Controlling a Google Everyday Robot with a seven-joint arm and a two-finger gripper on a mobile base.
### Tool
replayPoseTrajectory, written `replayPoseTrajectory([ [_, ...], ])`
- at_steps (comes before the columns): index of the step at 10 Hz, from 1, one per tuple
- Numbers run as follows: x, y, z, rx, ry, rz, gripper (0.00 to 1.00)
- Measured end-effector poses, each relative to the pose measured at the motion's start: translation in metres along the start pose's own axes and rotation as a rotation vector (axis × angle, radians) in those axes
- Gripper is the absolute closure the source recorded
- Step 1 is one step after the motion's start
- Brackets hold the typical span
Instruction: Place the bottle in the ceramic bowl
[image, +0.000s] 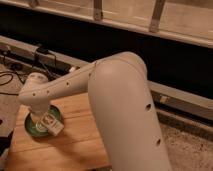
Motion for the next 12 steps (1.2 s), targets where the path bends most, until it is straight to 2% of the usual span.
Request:
replayPoseTrajectory([
  [3, 0.0014, -0.0017, -0.0001, 0.000, 0.001, 0.004, 0.25],
  [4, 0.0011, -0.0013, 0.0001, 0.000, 0.001, 0.003, 0.21],
  [12, 0.0011, -0.0011, 0.0004, 0.000, 0.001, 0.003, 0.20],
])
